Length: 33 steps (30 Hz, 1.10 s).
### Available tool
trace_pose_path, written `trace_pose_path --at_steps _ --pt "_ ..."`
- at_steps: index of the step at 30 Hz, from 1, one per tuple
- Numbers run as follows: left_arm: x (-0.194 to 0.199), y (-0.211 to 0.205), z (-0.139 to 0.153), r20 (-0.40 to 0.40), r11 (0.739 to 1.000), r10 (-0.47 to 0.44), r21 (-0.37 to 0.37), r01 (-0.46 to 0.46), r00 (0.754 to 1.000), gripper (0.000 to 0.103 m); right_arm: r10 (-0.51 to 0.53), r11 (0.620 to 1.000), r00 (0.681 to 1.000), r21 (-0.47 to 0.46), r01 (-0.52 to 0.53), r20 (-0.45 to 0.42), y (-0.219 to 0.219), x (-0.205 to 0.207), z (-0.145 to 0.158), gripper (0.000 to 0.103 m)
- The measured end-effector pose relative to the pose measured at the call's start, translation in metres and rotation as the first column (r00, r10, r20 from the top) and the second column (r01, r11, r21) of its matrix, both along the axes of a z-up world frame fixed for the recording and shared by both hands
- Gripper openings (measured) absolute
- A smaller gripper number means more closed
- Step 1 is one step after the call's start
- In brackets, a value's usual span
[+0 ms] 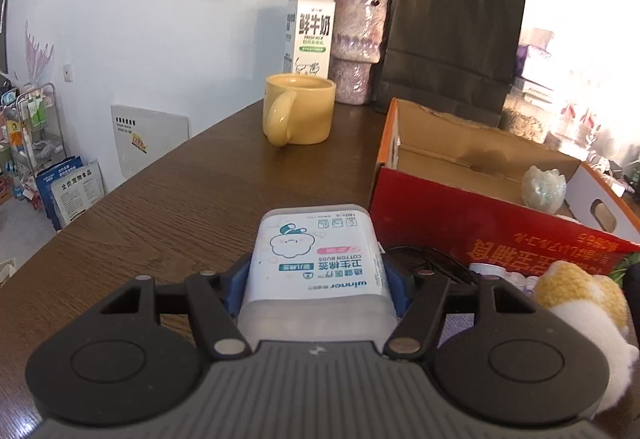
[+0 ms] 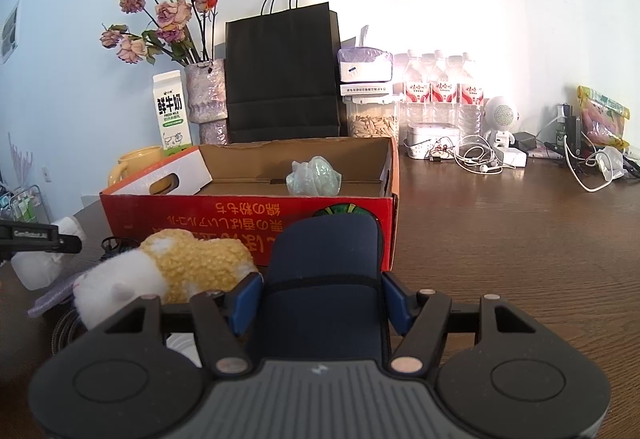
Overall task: Organize objects
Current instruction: 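Carry cotton-pad box and navy pouch into the red box and open both grippers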
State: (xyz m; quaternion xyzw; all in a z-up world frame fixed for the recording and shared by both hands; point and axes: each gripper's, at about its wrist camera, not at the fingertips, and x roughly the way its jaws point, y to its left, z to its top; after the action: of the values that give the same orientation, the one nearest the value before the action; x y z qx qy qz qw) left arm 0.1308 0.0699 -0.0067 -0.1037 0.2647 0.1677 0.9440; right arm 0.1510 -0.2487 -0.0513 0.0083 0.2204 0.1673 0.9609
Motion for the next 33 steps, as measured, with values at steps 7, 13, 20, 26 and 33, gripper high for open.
trace_pose_path --at_steps 7,13,20,26,33 --pt "-0.018 -0.014 0.02 0.065 0.997 -0.074 0.033 0.072 0.995 0.066 0.005 1.0 1.0 0.024 -0.005 0.011 -0.001 -0.009 0.005 0.062" --pt "-0.02 -0.032 0.037 0.116 0.989 -0.147 0.044 0.143 0.982 0.066 0.028 0.999 0.998 0.039 -0.03 0.052 0.006 -0.014 0.023 0.062" --pt "-0.007 -0.051 0.059 0.172 0.976 -0.216 0.07 0.207 0.961 0.066 0.076 0.994 0.993 0.068 -0.082 0.085 0.024 -0.002 0.047 0.062" --pt "0.015 -0.06 0.074 0.214 0.968 -0.25 0.082 0.237 0.944 0.066 0.11 0.99 0.987 0.077 -0.119 0.117 0.049 0.022 0.068 0.062" --pt "0.048 -0.059 0.084 0.233 0.965 -0.261 0.077 0.25 0.937 0.066 0.13 0.988 0.982 0.071 -0.14 0.139 0.079 0.059 0.088 0.062"
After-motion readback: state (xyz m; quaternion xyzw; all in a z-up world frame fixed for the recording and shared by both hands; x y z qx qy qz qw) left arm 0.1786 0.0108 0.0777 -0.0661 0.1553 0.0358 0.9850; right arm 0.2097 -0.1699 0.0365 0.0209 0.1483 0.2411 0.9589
